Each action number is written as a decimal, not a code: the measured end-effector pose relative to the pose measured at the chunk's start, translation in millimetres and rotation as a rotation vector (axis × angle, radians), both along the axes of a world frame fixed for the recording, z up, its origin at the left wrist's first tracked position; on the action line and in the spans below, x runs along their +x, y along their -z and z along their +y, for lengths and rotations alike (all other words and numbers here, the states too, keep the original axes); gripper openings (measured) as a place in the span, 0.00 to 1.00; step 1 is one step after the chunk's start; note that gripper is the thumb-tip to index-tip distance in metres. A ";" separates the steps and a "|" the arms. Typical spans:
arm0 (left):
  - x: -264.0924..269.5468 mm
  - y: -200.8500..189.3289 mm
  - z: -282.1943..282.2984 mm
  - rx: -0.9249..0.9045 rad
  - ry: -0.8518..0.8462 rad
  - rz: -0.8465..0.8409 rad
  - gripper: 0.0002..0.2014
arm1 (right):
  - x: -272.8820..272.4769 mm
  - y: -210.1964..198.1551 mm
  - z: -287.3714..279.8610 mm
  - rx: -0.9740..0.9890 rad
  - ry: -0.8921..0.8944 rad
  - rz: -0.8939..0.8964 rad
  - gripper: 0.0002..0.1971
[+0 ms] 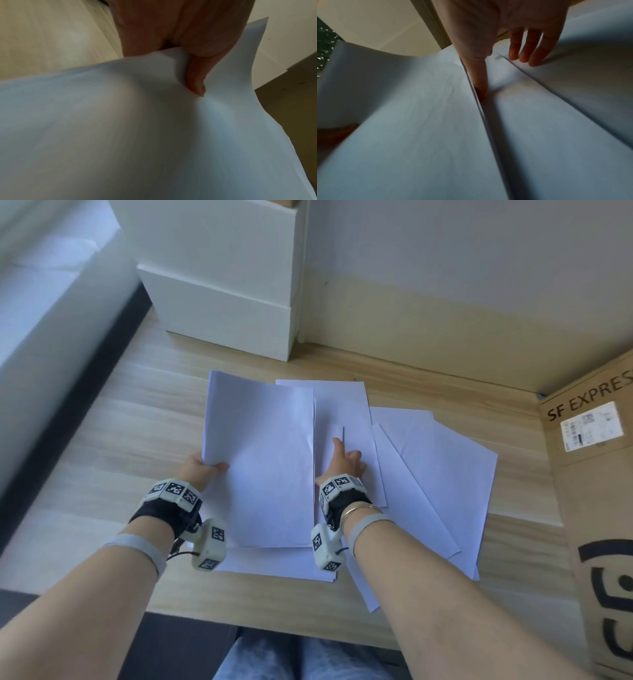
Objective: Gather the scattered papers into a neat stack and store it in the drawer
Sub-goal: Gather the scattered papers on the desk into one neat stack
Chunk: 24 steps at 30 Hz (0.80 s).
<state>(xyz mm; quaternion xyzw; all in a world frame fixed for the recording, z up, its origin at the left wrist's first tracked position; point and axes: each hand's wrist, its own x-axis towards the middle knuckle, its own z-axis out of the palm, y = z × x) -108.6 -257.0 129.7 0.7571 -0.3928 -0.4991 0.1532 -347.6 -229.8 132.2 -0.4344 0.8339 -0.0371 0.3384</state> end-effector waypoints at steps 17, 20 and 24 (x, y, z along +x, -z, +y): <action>-15.3 1.9 -7.7 0.014 0.012 0.114 0.17 | -58.2 -24.4 -40.3 0.046 0.202 -0.046 0.23; -20.5 3.7 -11.5 0.006 0.011 0.126 0.18 | -72.4 -20.1 -51.9 0.088 0.175 0.042 0.21; -26.7 7.7 -17.2 0.012 0.006 0.143 0.18 | -67.5 -5.0 -54.8 0.138 0.139 0.154 0.18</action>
